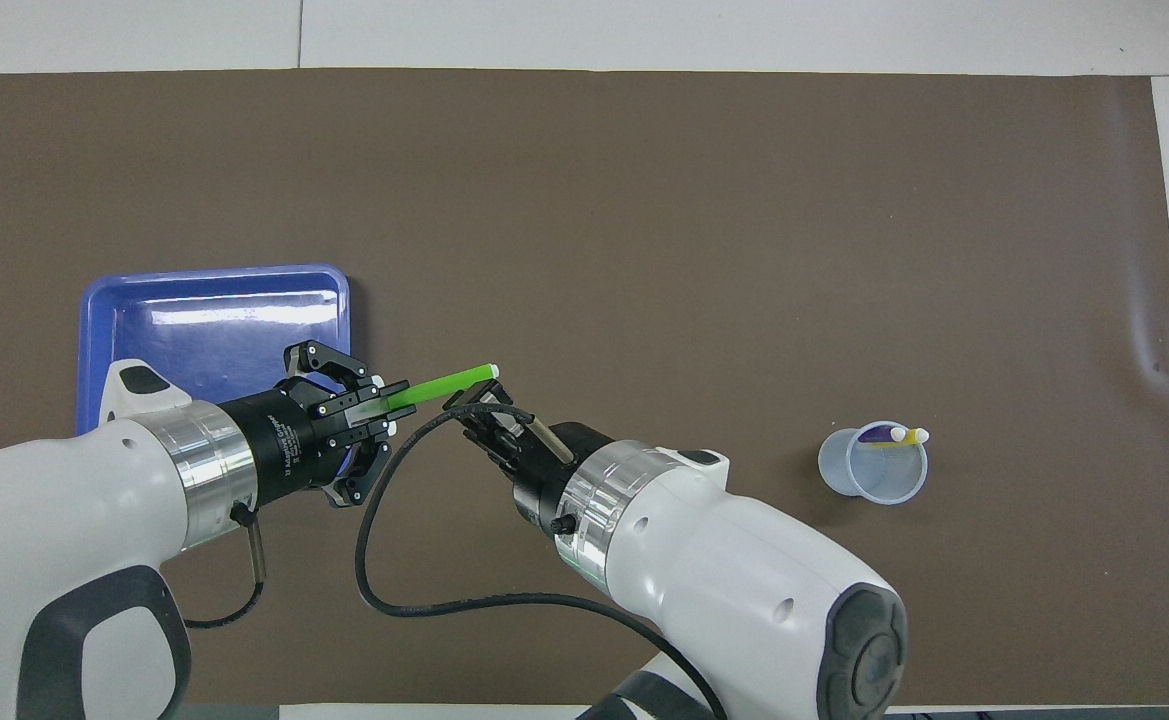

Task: Right arm passes pens to left for tray arrangement
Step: 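Open the right gripper and carry the green pen over the tray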

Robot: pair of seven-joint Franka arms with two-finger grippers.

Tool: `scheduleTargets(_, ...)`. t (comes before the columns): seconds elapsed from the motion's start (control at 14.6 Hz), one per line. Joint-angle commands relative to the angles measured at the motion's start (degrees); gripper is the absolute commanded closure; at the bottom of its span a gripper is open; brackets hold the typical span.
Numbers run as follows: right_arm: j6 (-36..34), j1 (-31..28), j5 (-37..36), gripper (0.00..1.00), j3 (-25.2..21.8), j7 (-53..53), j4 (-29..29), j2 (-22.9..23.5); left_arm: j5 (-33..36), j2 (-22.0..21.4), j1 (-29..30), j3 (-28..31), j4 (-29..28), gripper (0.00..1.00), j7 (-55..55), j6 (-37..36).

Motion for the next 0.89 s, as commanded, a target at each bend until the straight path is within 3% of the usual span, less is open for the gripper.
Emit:
scheduleTargets(0.0,-7.8,-1.96,1.35,0.0,0.36,-3.76,-0.17,-1.62,-0.18,0.85,1.24,0.14,1.24,1.0,1.07,0.01)
scheduleTargets(0.27,-26.0,-8.45,0.39,0.0,0.09,-12.96,0.62,-4.6,-0.18,1.55,3.35,0.22,1.94,1.0,2.83,-0.17)
scheduleTargets(0.48,-37.51,-15.65,-0.22,0.0,-0.08,-33.67,0.71,-5.75,-0.26,2.43,5.01,0.31,2.99,1.0,5.62,-0.16)
scheduleTargets(0.69,-46.84,-22.6,-9.69,0.0,0.09,-51.61,0.71,-6.72,-0.18,7.86,10.88,0.49,8.34,1.0,17.11,-5.85)
scheduleTargets(0.82,-50.02,-25.77,-13.48,0.0,0.09,-64.35,0.53,-7.07,-0.09,12.08,16.32,0.49,13.0,1.0,29.92,-14.01)
